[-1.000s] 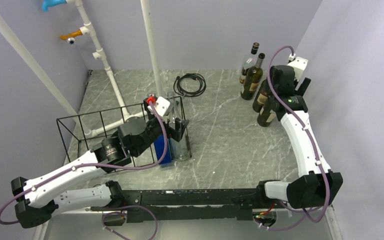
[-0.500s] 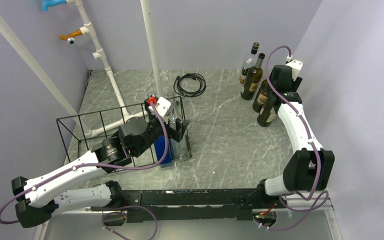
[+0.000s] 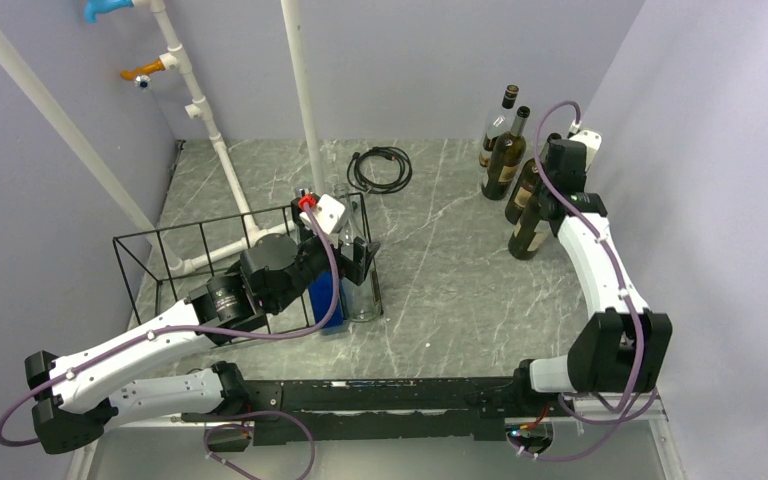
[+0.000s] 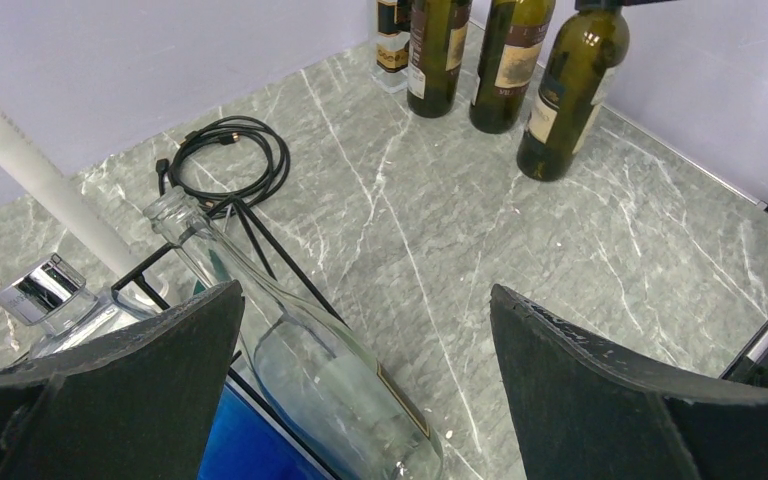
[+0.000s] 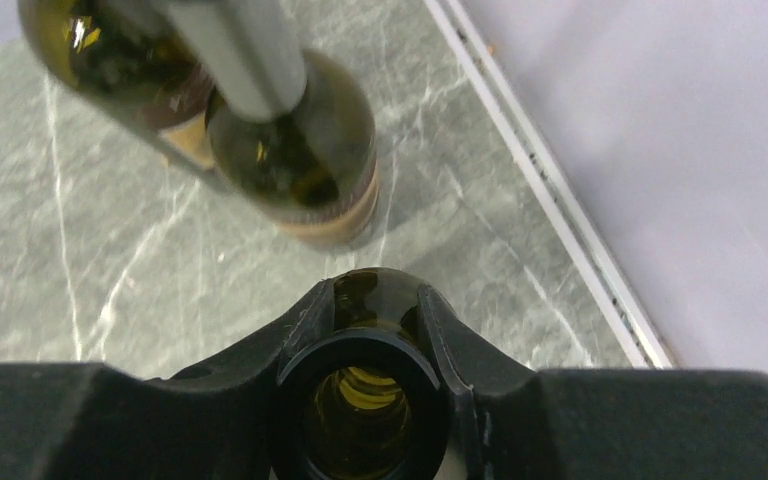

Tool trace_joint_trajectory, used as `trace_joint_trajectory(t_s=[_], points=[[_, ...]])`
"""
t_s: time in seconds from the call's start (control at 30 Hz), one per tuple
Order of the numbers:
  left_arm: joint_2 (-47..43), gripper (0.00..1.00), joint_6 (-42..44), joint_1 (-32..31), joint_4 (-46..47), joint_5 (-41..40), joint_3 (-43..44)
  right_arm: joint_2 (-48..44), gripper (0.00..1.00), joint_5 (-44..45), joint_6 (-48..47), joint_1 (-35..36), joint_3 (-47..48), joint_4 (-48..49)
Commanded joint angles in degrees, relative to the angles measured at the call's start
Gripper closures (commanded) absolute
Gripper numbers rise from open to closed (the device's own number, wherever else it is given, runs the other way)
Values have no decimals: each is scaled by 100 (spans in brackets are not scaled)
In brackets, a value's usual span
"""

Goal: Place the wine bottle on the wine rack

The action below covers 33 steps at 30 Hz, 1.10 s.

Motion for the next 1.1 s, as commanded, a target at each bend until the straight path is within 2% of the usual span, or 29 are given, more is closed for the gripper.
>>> trace_joint_trajectory(t_s=[0.0,0.17,0.23,0.43,0.6,0.7,0.87,1.07], points=[[-30,1,-69,-35,9,-27,295,-918,85,-744,-165,5,-306,-365],[-69,1,-69,-36,39,-8,278,-1655,93,-2019,-245,10,-408,-528],[-62,1,-83,-36,30,14,279,-1874,100,-2491,-128,10,-396,-638],[2,1,-108,-40,70,351,289,-2200,100,-4548,466,5,-405,-578],[307,1,-106,-42,35,1343,478,-2169,100,-6113,1107,85,-356,-304],[567,0,-148,-38,-62,1864,629,-2295,100,-6294,1311,534,-406,-240],[983,0,-278,-37,-234,2338,842,-2431,100,-5835,1318,1520,-296,-410],[1358,1,-416,-36,-487,2592,1087,-2440,100,-6091,1596,2081,-396,-70]])
